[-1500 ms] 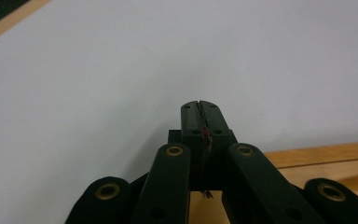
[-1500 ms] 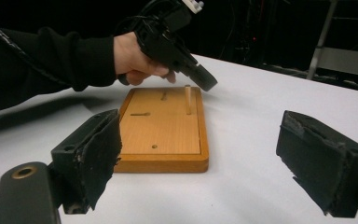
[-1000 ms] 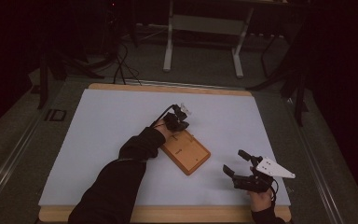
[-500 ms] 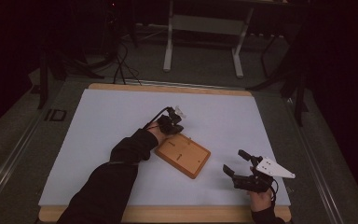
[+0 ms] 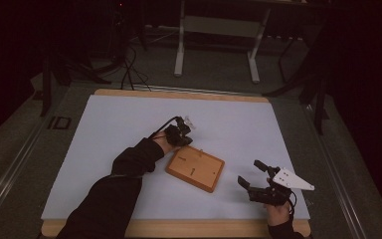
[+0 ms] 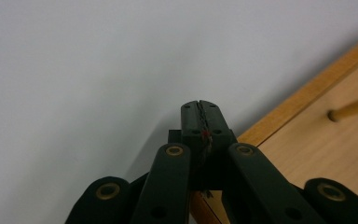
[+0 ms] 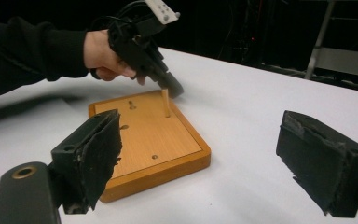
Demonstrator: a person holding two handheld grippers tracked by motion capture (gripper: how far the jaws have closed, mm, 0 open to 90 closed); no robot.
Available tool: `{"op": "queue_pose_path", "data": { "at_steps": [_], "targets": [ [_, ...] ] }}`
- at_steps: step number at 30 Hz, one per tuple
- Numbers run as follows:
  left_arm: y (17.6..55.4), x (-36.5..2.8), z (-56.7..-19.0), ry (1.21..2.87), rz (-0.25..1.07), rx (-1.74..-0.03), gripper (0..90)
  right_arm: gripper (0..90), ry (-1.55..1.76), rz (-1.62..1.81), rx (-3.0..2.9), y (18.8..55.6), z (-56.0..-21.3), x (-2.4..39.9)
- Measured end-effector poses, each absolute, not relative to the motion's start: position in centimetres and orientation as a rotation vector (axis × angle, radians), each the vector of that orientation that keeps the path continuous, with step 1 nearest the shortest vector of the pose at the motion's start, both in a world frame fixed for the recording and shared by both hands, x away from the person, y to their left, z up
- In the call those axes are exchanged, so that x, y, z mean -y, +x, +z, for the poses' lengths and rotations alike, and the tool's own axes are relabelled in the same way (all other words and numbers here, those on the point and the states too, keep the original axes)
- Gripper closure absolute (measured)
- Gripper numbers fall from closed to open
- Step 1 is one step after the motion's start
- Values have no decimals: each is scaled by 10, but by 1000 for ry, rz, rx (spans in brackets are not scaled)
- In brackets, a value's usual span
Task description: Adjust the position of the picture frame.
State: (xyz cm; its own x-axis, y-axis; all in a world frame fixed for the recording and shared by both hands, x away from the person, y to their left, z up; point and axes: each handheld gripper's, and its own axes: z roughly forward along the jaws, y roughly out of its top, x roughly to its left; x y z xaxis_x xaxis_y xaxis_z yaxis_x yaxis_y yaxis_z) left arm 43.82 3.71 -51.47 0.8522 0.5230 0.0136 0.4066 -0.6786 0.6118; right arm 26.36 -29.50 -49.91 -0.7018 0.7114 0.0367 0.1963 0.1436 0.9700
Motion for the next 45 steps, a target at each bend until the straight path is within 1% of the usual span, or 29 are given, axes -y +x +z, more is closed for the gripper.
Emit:
{"op": "queue_pose_path", "data": {
  "at_steps": [8, 10, 12, 17, 24, 26, 28, 32, 45],
  "targets": [
    [417, -56, -511, 2334, 198, -663, 900, 134, 867, 1578, -1998, 264, -500, 293],
    [413, -57, -510, 2339, 194, -644, 900, 134, 869, 1576, -2001, 264, -500, 292],
    [409, -55, -509, 2352, 235, -618, 900, 134, 870, 1576, -2001, 265, -500, 292],
    [417, -58, -512, 2336, 295, -668, 900, 134, 868, 1573, -2001, 264, -500, 292],
    [427, -62, -520, 2368, 271, -703, 900, 134, 874, 1577, -2001, 265, -500, 293],
    [426, -61, -522, 2383, 254, -691, 900, 134, 876, 1579, -1999, 265, -500, 294],
    [424, -60, -523, 2390, 266, -690, 900, 134, 874, 1578, -2001, 265, -500, 293],
    [418, -62, -525, 2378, 241, -686, 900, 134, 868, 1576, -2001, 264, -500, 292],
    [403, -63, -526, 2374, 229, -664, 900, 134, 870, 1574, -2004, 265, -500, 291]
  ]
}}
